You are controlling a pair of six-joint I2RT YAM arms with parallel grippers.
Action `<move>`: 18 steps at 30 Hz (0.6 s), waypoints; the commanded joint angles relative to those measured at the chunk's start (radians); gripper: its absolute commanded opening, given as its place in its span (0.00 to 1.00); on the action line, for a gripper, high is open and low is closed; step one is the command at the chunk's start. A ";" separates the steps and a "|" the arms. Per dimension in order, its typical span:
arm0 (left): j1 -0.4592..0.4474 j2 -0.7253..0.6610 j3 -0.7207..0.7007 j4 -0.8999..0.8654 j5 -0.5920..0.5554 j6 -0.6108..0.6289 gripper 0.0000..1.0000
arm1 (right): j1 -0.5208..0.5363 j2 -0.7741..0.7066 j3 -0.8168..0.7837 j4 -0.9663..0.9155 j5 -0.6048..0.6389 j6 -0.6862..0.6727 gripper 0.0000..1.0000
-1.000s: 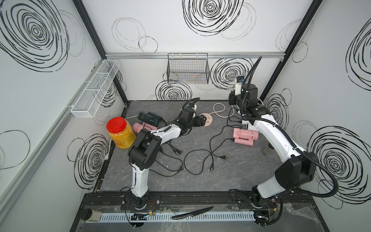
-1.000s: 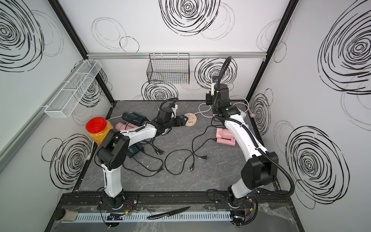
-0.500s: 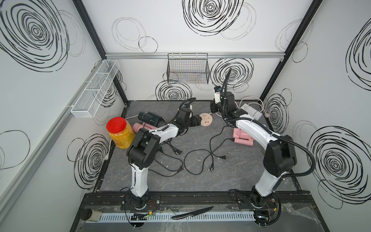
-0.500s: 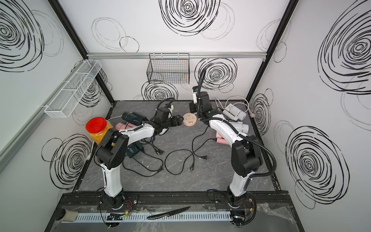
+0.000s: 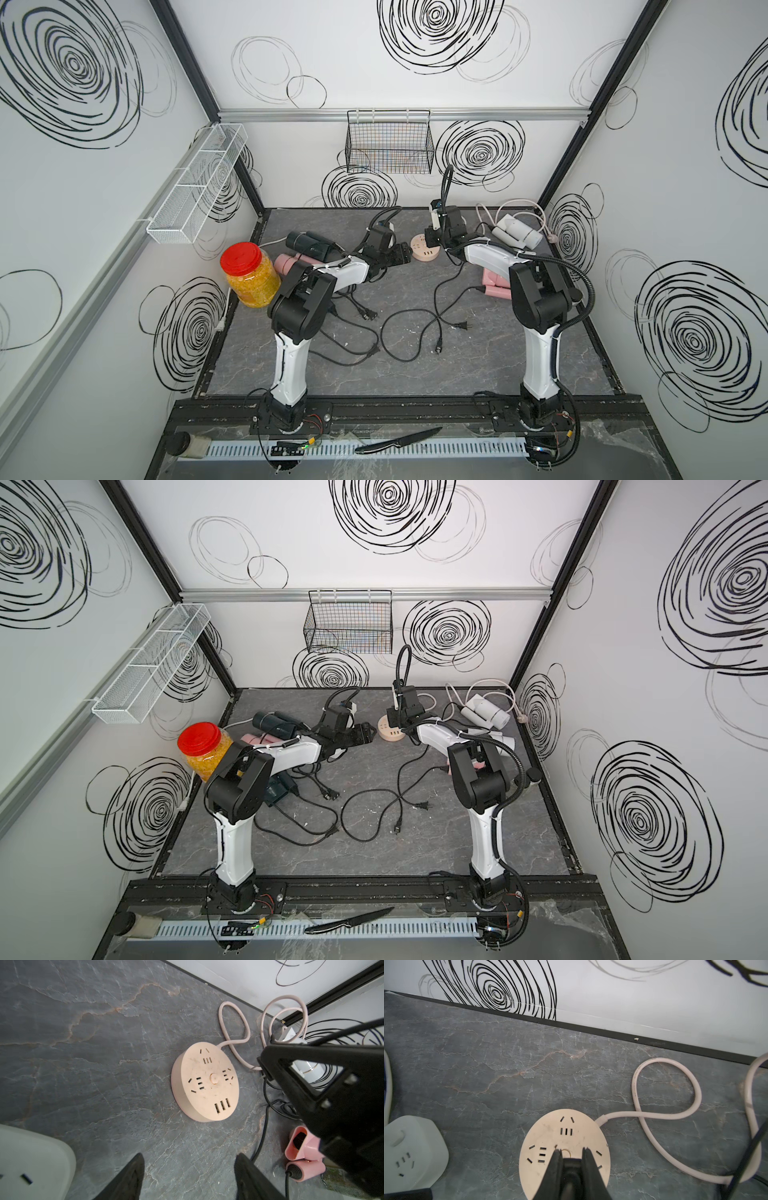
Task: Charge the blow dryers
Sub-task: Insert the plug into the socket.
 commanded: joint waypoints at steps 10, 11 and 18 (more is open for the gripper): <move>-0.016 0.076 0.089 0.031 0.044 -0.042 0.71 | -0.061 0.072 0.091 -0.018 -0.090 0.033 0.11; -0.016 0.081 0.096 0.030 0.047 -0.045 0.70 | -0.063 0.080 0.100 -0.029 -0.096 0.034 0.11; -0.015 0.121 0.141 0.028 0.065 -0.068 0.69 | -0.069 0.115 0.129 -0.064 -0.147 0.037 0.11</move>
